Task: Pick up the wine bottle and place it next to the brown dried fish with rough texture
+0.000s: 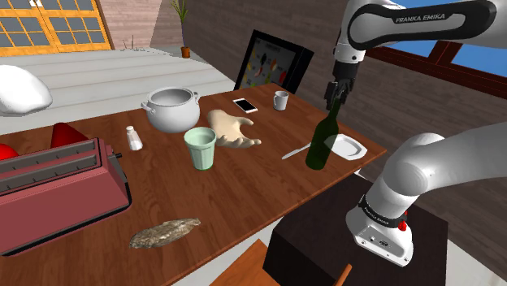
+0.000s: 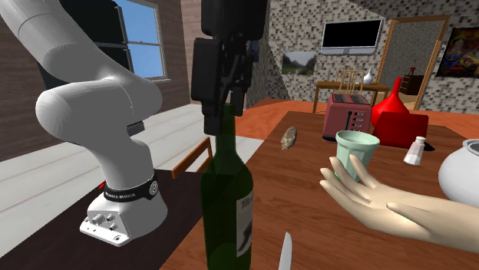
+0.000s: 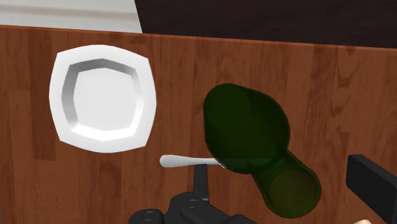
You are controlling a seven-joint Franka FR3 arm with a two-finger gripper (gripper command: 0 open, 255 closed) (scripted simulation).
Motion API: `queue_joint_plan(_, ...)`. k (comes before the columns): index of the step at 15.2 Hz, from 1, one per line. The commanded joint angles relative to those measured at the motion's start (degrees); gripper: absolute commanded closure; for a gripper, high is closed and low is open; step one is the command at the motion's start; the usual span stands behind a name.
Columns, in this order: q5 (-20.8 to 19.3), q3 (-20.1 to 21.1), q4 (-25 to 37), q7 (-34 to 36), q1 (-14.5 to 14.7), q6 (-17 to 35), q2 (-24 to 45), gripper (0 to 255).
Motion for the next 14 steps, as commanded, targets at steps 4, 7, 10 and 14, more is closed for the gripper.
queue_joint_plan(4, -0.1, -0.1, -0.8, 0.0, 0.0, 1.0, 0.2, 0)
queue_joint_plan(7, -0.1, -0.1, -0.8, 0.0, 0.0, 1.0, 0.2, 0)
queue_joint_plan(10, -0.1, -0.1, -0.8, 0.0, 0.0, 1.0, 0.2, 255)
queue_joint_plan(14, -0.1, -0.1, -0.8, 0.0, 0.0, 1.0, 0.2, 255)
